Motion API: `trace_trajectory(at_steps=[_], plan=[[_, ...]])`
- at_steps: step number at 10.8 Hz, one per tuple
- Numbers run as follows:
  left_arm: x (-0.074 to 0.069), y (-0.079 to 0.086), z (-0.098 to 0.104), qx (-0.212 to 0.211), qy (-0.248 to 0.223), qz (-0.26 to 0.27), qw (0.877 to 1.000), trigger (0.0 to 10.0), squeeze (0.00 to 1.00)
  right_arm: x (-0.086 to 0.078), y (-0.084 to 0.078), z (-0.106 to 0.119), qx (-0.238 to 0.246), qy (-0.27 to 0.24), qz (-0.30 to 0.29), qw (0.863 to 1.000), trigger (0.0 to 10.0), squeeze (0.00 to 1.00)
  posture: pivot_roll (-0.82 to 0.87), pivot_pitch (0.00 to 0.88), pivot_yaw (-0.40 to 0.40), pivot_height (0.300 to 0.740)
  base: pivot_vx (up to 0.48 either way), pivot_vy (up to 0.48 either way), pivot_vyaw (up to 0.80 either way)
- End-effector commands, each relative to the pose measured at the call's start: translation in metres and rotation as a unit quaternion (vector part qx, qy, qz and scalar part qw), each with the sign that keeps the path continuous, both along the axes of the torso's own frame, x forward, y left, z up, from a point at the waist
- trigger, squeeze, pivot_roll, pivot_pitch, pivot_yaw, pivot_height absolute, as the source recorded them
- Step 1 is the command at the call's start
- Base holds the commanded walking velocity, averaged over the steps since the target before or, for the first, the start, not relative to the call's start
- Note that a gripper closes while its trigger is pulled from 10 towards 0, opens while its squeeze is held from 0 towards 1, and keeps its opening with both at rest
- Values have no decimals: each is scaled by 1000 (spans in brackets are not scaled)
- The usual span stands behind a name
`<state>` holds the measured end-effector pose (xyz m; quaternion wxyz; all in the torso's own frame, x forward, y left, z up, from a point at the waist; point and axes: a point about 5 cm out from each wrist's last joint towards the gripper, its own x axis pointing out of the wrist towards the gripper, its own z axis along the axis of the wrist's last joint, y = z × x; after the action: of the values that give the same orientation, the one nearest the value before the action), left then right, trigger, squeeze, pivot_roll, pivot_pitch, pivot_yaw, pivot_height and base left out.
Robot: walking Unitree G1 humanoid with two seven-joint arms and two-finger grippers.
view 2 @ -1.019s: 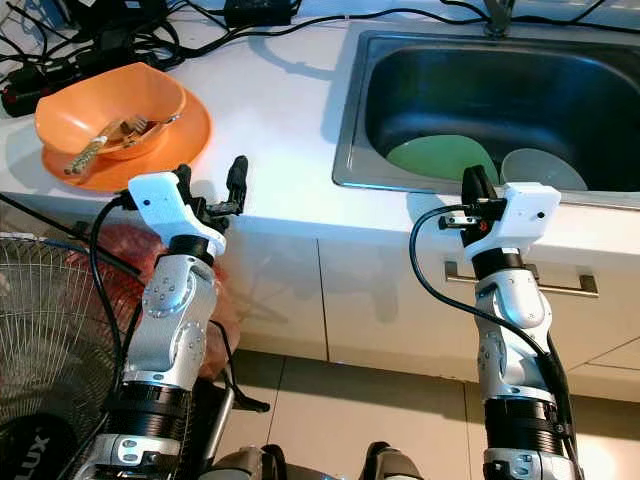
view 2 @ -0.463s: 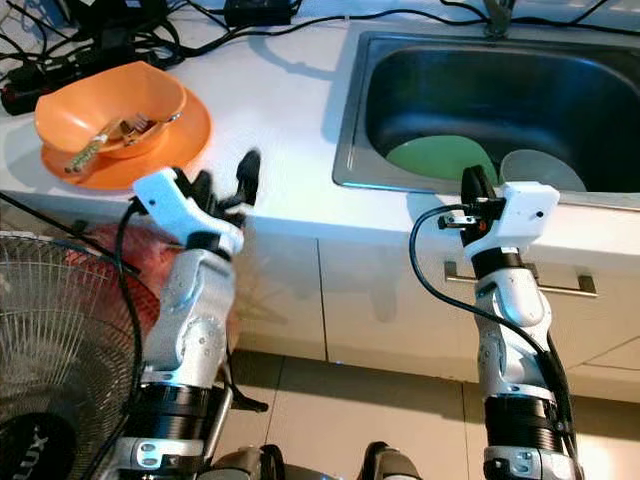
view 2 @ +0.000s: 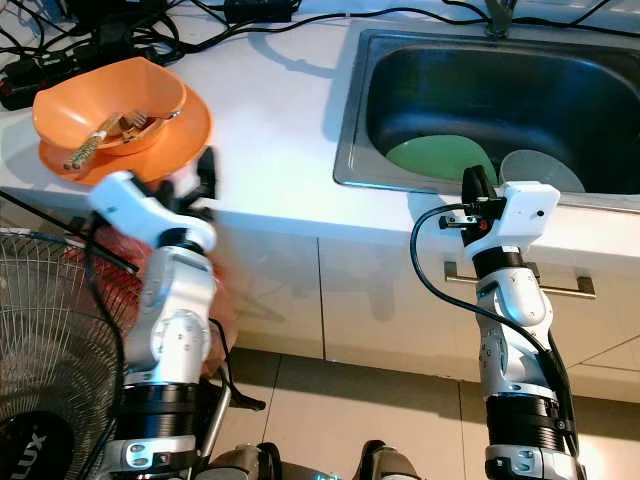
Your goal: Kitchen organization
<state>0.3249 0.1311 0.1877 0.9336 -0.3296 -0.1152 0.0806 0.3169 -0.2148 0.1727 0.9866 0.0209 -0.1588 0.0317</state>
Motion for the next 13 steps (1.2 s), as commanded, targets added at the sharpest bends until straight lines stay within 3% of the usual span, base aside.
trace_trajectory(at_steps=[1,8,13], plan=[[1,-4,9,-36,-7,10,999,10000,0,0,-2,-18,8,47,0,999,10000,0,24,178,41,740,0,0,0],[5,16,20,-123,-2,51,991,10000,0,0,-2,-17,8,45,0,999,10000,0,21,178,43,740,0,0,0],[10,29,34,-148,-11,64,987,10000,0,0,-3,-16,7,45,1,999,10000,0,19,172,42,740,0,0,0]])
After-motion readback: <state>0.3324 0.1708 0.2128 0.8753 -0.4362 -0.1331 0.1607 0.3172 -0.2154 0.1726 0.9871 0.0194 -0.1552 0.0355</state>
